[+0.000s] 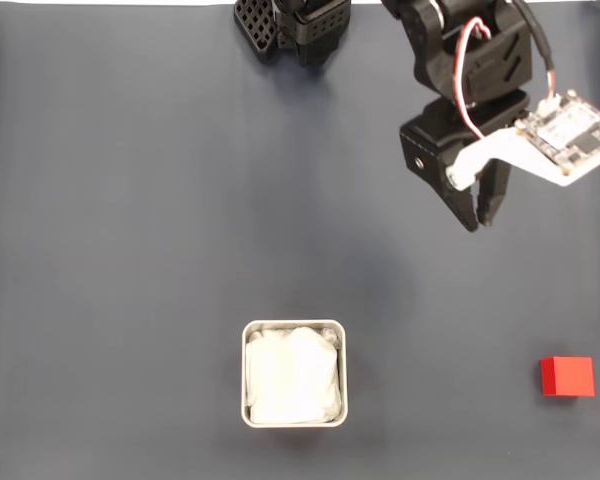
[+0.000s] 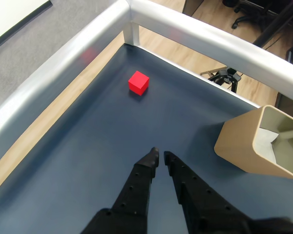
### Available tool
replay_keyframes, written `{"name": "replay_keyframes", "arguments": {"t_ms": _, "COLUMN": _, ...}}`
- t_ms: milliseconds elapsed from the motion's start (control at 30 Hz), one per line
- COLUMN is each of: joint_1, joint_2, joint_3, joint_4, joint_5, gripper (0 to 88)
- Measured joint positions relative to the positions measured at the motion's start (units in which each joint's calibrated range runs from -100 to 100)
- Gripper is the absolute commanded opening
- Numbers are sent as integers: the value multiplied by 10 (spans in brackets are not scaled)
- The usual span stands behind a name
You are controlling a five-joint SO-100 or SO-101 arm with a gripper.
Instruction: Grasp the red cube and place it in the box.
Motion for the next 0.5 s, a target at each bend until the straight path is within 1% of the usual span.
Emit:
{"name": "replay_keyframes", "arguments": {"t_ms": 167, "joint_1": -7, "joint_2": 39, "joint_3": -15, "joint_4": -33, "joint_5": -1, "gripper": 15}}
{"name": "replay_keyframes", "arguments": {"t_ms": 500, "joint_1": -20, "joint_2": 142, "joint_3": -91, "joint_4": -46, "joint_5": -20, "gripper": 83}}
